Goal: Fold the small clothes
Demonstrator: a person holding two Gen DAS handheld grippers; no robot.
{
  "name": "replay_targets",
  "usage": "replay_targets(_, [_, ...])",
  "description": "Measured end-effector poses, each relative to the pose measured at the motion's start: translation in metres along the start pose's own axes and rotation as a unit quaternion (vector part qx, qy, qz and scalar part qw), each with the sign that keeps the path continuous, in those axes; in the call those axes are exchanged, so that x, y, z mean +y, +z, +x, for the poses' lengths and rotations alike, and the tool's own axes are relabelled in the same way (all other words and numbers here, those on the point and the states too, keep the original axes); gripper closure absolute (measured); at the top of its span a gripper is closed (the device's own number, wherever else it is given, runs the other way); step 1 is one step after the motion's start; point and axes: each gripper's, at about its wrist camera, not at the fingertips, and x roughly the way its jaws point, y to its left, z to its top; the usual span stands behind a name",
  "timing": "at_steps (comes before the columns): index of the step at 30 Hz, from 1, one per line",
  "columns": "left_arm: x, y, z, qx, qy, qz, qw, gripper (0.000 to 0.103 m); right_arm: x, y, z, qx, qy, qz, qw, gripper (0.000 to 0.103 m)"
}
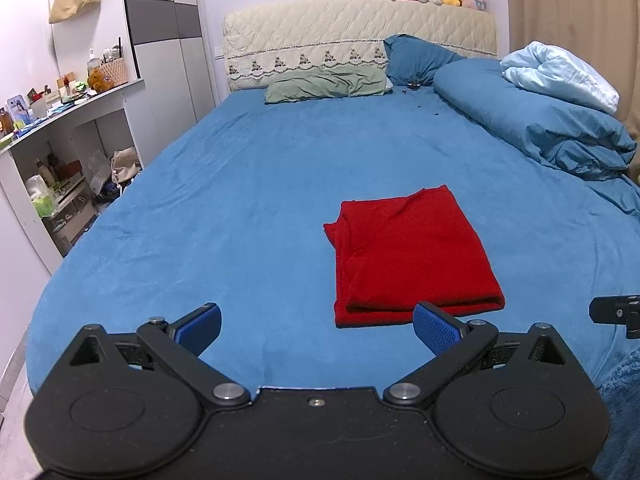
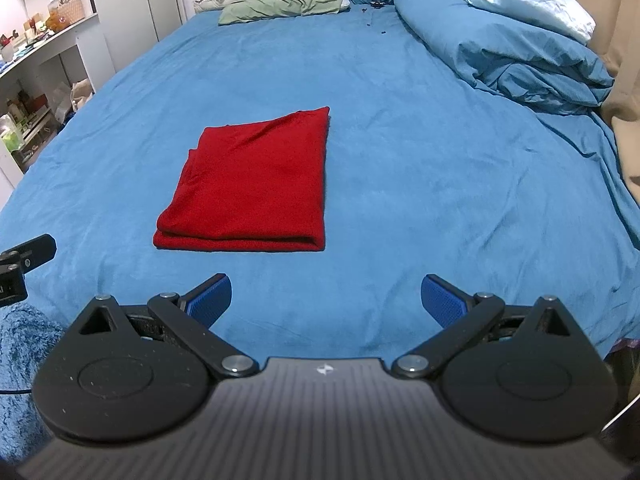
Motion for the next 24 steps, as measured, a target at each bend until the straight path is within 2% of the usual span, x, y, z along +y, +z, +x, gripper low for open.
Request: replay_targets(24, [0.0095,0.0020,-0.0043,-0.005,-0.004,-0.013,0.9999,0.000,0.0041,-0.0028,0.0001,-0.002,0.000,-0.002,1.000,0.000])
